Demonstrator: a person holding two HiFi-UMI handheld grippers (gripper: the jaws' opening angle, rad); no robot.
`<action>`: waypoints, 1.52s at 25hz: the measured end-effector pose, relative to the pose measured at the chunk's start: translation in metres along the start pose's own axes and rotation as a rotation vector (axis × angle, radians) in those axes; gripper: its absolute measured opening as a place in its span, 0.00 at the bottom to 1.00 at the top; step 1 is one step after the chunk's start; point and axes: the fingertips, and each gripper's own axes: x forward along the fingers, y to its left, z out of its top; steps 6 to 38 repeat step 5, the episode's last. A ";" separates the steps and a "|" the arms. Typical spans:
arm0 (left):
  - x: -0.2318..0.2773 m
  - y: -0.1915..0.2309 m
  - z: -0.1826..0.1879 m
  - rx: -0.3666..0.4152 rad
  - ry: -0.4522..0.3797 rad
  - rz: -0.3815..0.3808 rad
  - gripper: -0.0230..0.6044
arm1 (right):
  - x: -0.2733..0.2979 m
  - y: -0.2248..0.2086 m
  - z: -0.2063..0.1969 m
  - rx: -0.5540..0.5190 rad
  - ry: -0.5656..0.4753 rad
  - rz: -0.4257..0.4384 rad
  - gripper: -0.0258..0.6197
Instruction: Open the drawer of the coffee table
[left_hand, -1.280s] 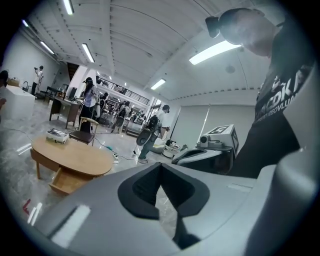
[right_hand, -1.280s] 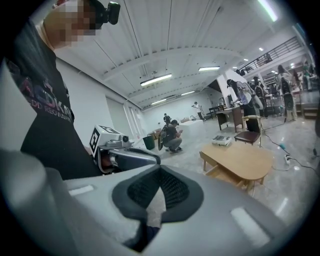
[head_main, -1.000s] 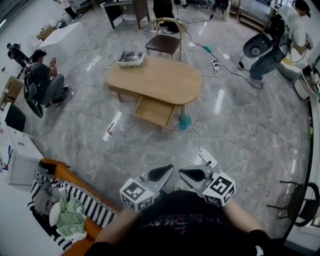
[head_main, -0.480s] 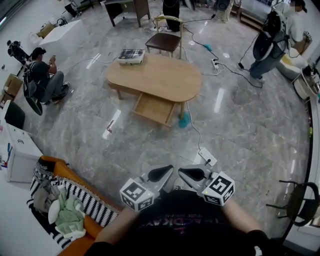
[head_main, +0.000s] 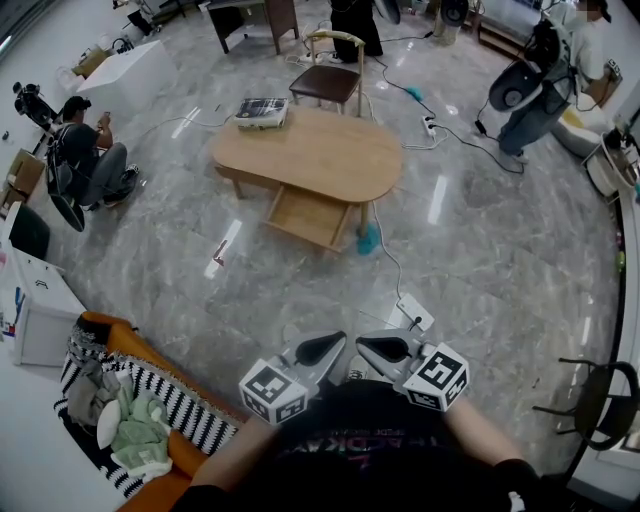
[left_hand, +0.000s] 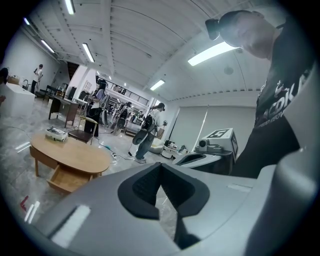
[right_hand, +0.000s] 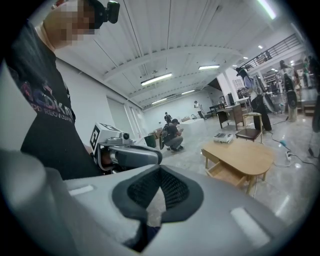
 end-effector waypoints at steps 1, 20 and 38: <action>-0.001 -0.001 0.000 0.001 -0.001 0.001 0.04 | 0.000 0.001 -0.001 -0.005 0.000 0.002 0.04; -0.004 -0.003 -0.002 0.002 -0.006 0.004 0.05 | 0.000 0.005 -0.002 -0.011 0.000 0.005 0.04; -0.004 -0.003 -0.002 0.002 -0.006 0.004 0.05 | 0.000 0.005 -0.002 -0.011 0.000 0.005 0.04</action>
